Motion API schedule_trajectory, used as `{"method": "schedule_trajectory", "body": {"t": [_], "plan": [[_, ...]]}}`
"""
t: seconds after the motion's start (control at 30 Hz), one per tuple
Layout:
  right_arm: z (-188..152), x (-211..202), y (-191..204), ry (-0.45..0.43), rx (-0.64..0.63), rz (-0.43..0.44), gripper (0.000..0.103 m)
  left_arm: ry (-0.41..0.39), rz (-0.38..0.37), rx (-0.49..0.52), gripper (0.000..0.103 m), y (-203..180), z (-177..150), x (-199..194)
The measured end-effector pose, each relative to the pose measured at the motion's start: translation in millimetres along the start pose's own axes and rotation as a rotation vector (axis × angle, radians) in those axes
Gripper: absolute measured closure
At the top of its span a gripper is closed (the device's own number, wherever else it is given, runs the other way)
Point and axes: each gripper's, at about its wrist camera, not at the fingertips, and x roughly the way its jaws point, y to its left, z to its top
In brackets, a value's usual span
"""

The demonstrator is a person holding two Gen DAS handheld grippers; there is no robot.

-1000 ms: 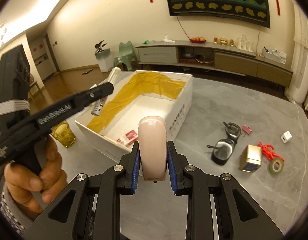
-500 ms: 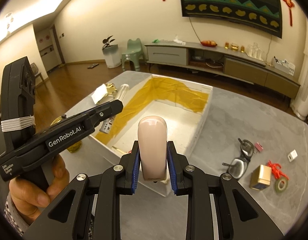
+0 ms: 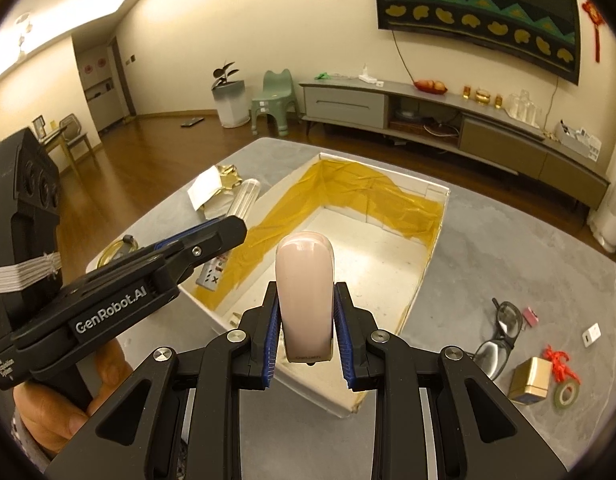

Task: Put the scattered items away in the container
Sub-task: 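Carry the bottle in the left tool and stapler in the right tool over the white box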

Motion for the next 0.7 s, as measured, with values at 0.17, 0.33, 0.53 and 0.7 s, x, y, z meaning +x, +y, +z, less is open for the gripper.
{"method": "schedule_trajectory", "body": {"t": [0.17, 0.33, 0.53, 0.7], "plan": [[5.3, 6.3, -8.7, 0.013, 0.019, 0.015, 0.076, 0.008, 0.004, -0.01, 0.083, 5.0, 1.3, 4.3], [6.6, 11.8, -14.7, 0.025, 0.031, 0.023, 0.076, 0.017, 0.007, -0.006, 0.083, 1.7, 1.4, 9.9], [15.1, 16.0, -28.3, 0.032, 0.059, 0.034, 0.076, 0.02, 0.013, 0.001, 0.083, -1.8, 7.2, 17.7], [19.3, 20.4, -38.8, 0.039, 0.084, 0.044, 0.076, 0.033, 0.021, 0.009, 0.083, -3.9, 9.2, 25.5]]}}
